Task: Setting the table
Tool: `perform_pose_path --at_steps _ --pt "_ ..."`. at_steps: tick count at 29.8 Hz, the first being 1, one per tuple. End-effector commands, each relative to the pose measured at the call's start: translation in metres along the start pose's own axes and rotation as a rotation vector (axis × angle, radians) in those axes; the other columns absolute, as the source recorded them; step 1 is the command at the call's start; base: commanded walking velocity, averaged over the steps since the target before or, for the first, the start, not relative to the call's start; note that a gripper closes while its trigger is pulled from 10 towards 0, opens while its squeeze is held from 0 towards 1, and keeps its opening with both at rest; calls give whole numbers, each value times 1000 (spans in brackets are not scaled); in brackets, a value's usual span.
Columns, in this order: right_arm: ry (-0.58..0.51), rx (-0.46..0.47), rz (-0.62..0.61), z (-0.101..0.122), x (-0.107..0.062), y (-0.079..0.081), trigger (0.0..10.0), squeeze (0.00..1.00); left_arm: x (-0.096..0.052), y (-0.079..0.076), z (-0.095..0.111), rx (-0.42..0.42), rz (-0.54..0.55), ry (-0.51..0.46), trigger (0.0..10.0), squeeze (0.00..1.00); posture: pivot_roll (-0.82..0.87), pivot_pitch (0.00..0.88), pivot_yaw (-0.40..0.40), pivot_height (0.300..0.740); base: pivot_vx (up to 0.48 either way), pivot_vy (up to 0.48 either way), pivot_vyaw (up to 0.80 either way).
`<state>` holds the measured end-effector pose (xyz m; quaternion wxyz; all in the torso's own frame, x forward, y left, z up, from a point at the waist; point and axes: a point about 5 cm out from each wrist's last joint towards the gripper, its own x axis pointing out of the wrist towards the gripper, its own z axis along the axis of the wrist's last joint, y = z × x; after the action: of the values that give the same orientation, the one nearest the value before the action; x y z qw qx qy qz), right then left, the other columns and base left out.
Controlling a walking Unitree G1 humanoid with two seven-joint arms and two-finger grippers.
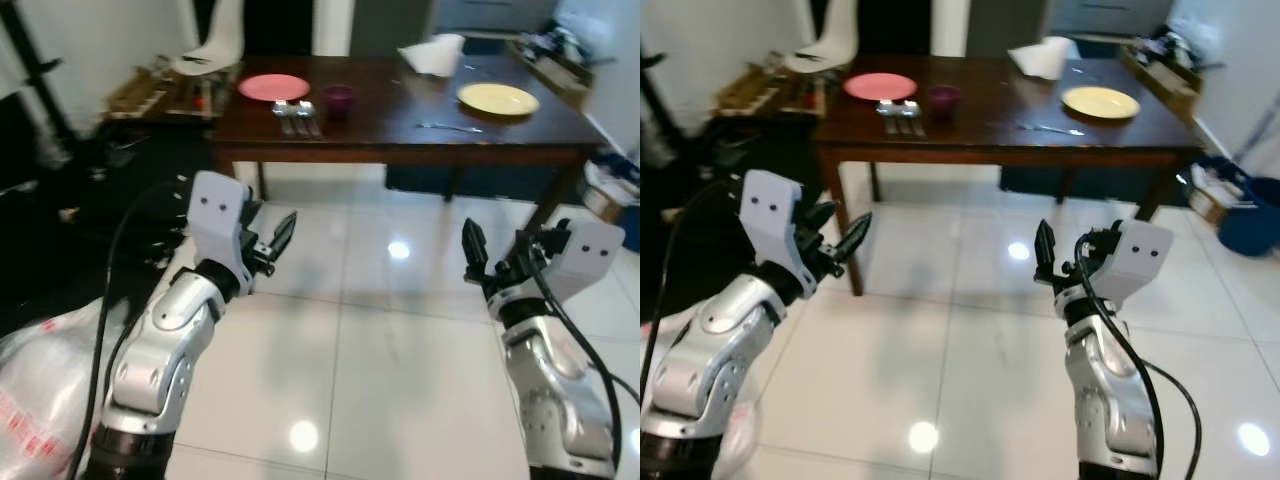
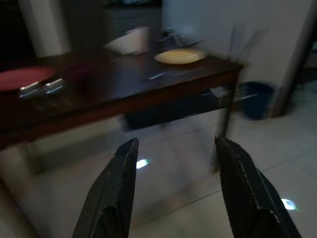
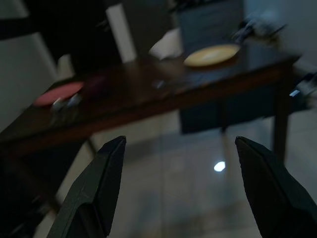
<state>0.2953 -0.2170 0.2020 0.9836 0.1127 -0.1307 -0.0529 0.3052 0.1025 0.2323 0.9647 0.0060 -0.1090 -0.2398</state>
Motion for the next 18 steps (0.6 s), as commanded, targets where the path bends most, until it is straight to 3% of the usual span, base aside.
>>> perform_pose_path --at_steps 1,6,7,9,11,12,14,18 --pt "15 12 8 -4 -1 4 10000 0 -4 6 -4 5 21 14 10000 0 -90 0 88 740 480 0 -775" --pt "39 3 36 -9 -2 8 10000 0 -9 12 -12 14 64 47 10000 0 -84 0 91 740 480 0 -135" --pt "91 -10 98 -21 -4 20 10000 0 -20 25 -25 37 150 90 10000 0 -61 0 80 740 480 0 0" --pt "111 -14 123 -26 -5 26 10000 0 -24 30 -29 49 188 107 10000 0 -61 0 80 740 480 0 0" --pt "155 5 178 -41 -6 42 10000 0 -43 46 -43 74 314 160 10000 0 -27 0 61 740 480 0 0" --pt "155 5 178 -41 -6 42 10000 0 -43 46 -43 74 314 160 10000 0 -27 0 61 740 480 0 0" --pt "178 16 217 -51 -5 56 10000 0 -62 59 -52 96 434 201 10000 0 17 0 35 740 480 0 0" --pt "184 26 233 -56 2 63 10000 0 -77 70 -54 123 533 215 10000 0 60 0 9 740 480 0 0"
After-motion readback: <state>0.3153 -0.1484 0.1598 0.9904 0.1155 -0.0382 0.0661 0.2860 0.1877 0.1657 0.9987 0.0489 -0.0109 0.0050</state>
